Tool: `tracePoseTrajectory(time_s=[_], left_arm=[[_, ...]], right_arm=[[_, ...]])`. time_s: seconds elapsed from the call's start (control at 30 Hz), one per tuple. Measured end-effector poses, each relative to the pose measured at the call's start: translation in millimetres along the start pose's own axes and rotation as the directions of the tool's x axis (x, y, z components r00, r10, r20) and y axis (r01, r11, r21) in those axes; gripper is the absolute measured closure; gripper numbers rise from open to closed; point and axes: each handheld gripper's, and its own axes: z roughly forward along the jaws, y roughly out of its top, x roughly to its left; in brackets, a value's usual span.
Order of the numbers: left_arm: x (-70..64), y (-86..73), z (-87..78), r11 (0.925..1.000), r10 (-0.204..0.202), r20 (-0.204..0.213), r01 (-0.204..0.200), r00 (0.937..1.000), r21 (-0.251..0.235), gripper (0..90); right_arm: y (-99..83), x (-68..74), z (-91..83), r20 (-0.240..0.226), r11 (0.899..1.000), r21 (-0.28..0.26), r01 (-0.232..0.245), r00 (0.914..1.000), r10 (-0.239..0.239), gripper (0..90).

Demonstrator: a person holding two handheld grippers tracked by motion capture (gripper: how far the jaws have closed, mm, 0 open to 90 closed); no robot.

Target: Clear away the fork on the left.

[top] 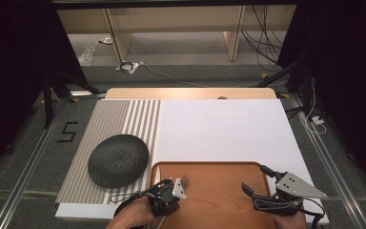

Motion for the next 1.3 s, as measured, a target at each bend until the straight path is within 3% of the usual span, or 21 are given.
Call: tracePoseTrajectory(time_s=[0.47,1.1,1.2,1.3], left_arm=[[13.2,-15.1,-6.0,0.9975,-0.071,-0.013,0.071,0.9974,-0.004,89.6],[15.9,-23.3,-11.1,0.9963,-0.084,-0.024,0.084,0.9962,-0.015,89.1],[16.7,-22.4,-16.6,0.9936,-0.095,-0.035,0.093,0.9949,-0.065,83.1],[21.4,-23.4,-23.7,0.9856,-0.136,-0.041,0.131,0.9899,-0.107,67.8]], right_arm=[[-0.1,-0.5,-0.1,0.000,1.000,0.002,-0.006,1.0000,0.006,16.9],[0.2,-0.3,-0.7,-0.001,1.000,0.001,0.001,1.0000,-0.001,16.9],[0.1,-0.5,-0.8,-0.001,1.000,0.001,0.000,1.0000,0.000,16.9],[0.1,-0.3,-0.8,0.000,1.000,0.001,0.000,1.0000,0.000,17.0]])
